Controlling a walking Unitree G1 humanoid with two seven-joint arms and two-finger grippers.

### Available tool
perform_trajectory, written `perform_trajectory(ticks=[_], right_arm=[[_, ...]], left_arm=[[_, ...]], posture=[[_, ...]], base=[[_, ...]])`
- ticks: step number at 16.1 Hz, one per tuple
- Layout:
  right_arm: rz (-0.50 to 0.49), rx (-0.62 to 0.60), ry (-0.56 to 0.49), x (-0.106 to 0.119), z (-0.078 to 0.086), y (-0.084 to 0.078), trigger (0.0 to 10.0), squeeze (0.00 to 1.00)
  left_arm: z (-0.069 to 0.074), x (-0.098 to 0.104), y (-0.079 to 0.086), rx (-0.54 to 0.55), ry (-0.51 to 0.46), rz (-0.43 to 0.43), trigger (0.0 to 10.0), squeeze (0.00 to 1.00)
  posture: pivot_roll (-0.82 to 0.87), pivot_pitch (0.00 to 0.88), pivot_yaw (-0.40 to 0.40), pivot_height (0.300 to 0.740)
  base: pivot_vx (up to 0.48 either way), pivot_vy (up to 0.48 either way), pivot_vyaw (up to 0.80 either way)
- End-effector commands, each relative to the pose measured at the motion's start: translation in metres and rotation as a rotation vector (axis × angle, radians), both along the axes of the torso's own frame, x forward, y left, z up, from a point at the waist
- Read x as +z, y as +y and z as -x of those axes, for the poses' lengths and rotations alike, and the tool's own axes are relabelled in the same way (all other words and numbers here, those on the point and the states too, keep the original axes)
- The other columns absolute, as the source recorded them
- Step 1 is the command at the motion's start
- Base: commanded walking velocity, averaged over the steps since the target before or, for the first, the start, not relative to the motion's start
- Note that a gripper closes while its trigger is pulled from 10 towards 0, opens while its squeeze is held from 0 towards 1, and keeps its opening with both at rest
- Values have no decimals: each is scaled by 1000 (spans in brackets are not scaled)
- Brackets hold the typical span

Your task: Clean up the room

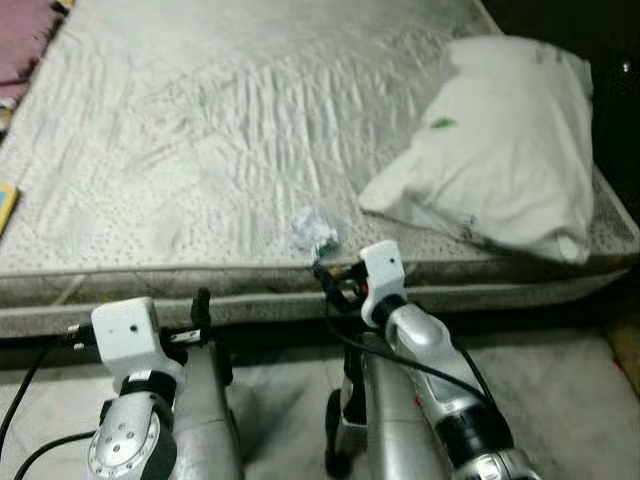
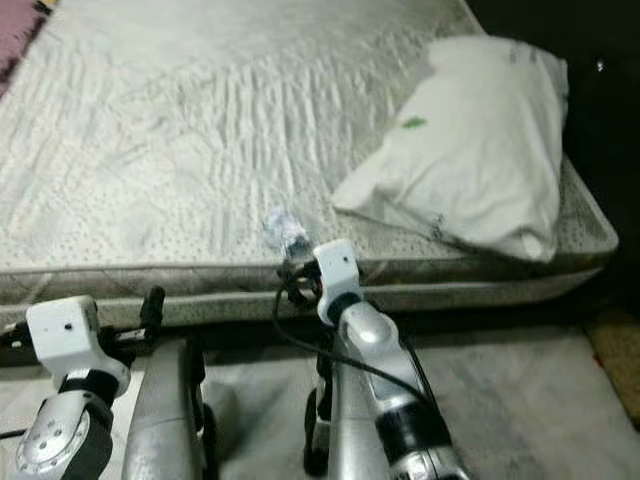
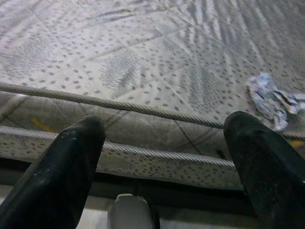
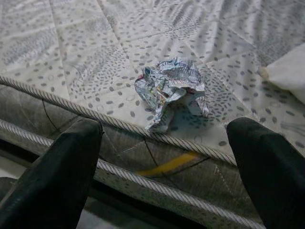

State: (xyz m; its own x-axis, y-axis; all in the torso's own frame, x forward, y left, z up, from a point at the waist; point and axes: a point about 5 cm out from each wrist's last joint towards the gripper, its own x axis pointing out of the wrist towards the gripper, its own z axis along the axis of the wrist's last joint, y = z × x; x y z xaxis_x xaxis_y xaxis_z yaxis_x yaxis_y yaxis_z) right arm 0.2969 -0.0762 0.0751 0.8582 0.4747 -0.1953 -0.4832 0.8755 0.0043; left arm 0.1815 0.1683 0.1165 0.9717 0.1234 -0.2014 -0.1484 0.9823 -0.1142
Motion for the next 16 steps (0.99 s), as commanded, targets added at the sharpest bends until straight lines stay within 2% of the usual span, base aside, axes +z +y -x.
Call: perform_trajectory(ticks=[1, 4, 7, 10, 12, 13, 16], right_arm=[[21, 23, -30, 2, -3, 4, 10000, 0], [12, 29, -56, 5, -11, 15, 10000, 0], [-25, 13, -72, 6, -17, 25, 10000, 0], [-51, -46, -100, 12, -26, 26, 10000, 0], [-69, -74, -86, 11, -30, 26, 10000, 0], [-88, -58, -141, 17, -31, 27, 10000, 0], [-77, -95, -175, 22, -38, 28, 10000, 0]], left_arm=[[0, 3, -3, -10, -2, 2, 10000, 0], [-3, 3, -4, -17, -4, 0, 10000, 0], [-5, 5, -4, -15, -12, -9, 10000, 0], [-7, 6, -3, -13, -17, -17, 10000, 0], [-9, 7, -3, -14, -20, -20, 10000, 0], [-10, 7, -3, -16, -23, -21, 10000, 0], [-12, 8, -5, -22, -31, -21, 10000, 0]], posture=[[79, 231, -93, 561], [88, 218, -103, 561], [104, 207, -106, 561], [113, 201, -110, 561], [115, 198, -111, 546], [116, 194, -111, 526], [123, 190, -112, 521]], base=[[0, 0, 556], [0, 0, 800], [0, 0, 0], [0, 0, 0], [0, 0, 0], [0, 0, 0], [0, 0, 0]])
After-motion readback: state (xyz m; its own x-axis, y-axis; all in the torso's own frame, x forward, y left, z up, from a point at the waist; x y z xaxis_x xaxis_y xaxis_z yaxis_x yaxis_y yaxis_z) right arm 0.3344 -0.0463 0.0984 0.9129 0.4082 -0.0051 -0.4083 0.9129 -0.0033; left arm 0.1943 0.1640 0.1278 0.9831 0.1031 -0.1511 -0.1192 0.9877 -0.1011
